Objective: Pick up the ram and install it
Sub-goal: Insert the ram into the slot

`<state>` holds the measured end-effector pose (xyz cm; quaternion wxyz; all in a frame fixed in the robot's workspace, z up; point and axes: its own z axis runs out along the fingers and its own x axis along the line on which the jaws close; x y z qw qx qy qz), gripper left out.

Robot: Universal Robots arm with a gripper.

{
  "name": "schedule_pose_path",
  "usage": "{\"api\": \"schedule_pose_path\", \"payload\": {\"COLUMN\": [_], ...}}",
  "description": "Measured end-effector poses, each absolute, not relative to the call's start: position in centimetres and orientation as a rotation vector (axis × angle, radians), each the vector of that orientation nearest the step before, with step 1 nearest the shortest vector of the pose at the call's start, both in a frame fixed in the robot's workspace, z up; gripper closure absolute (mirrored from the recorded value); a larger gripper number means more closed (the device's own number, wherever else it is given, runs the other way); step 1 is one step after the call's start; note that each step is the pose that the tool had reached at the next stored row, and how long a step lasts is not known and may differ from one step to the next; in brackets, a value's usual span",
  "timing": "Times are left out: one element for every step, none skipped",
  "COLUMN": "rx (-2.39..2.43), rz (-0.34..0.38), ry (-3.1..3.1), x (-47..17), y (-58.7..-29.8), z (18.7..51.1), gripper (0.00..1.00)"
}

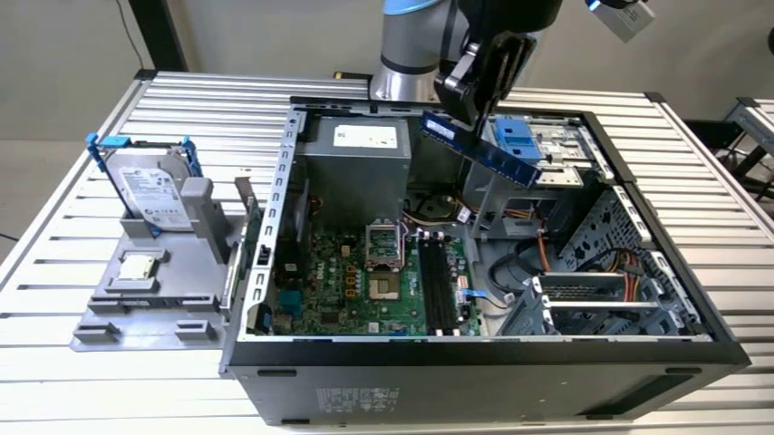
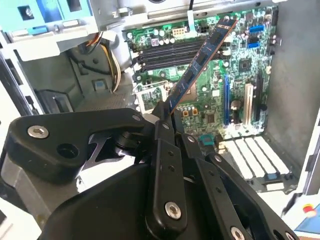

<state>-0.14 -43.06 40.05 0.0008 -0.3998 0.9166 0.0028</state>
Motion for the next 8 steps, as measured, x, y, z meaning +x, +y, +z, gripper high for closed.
{"api": "schedule_pose_path", "payload": {"rx": [-1.235, -1.212, -1.192, -1.171, -1.149, -1.128, -1.106, -1.084], "rz": [0.009, 0.009, 0.009, 0.009, 0.009, 0.009, 0.009, 0.009], "ry": [2.887, 2.896, 2.904, 2.913, 2.922, 2.93, 2.938, 2.947], "x": [-0.14, -0.14, -0.14, -0.14, -0.14, -0.14, -0.14, -0.14], "y": [-43.06, -43.06, -43.06, -43.06, -43.06, -43.06, -43.06, -43.06], "z": [40.04, 40.04, 40.04, 40.04, 40.04, 40.04, 40.05, 40.05], "gripper": [1.0, 1.0, 1.0, 1.0, 1.0, 1.0, 1.0, 1.0]}}
